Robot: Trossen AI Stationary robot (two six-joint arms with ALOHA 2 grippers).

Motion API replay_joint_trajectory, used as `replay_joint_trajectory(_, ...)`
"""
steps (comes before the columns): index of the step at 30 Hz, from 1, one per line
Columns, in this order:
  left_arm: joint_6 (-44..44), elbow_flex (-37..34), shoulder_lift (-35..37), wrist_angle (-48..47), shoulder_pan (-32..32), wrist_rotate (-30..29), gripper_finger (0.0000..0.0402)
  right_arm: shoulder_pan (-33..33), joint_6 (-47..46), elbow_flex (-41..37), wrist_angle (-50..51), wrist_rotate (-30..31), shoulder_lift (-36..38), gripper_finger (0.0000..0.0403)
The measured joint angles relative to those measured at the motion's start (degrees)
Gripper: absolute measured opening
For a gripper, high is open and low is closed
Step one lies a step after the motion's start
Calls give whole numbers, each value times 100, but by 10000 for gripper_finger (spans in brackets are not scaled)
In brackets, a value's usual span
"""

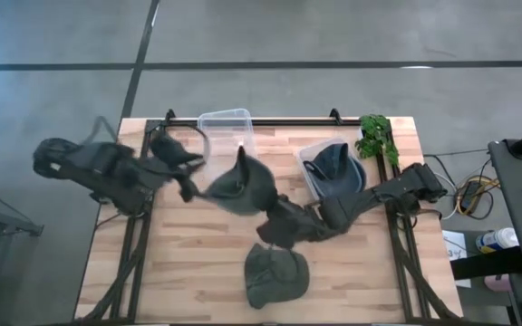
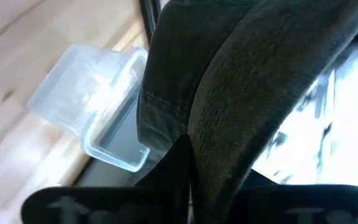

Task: Pick & Place hat
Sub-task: Put the left green cap into the left transparent bin

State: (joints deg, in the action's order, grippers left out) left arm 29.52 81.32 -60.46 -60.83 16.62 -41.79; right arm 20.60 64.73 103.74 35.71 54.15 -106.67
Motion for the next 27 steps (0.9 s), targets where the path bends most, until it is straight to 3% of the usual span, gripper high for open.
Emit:
replay_joint_trajectory(6,243,106,768,-70,86,-361,83,-780,-1421,6,-355,24,-205,13)
replay_joint_trajectory(17,-270,20,1145,-70,86,-441,83,-1830,-2186,-2,-773,-422,-1106,13)
replay_joint_trajectory(21,-264,-42,1139,-101,84,-451,83,-1943,-2553,306,-479,-632,-1383,13)
replay_joint_trajectory(27,83,-419,1087,-141,74,-552,83,-2123,-3352,1284,670,-1517,-1811,13)
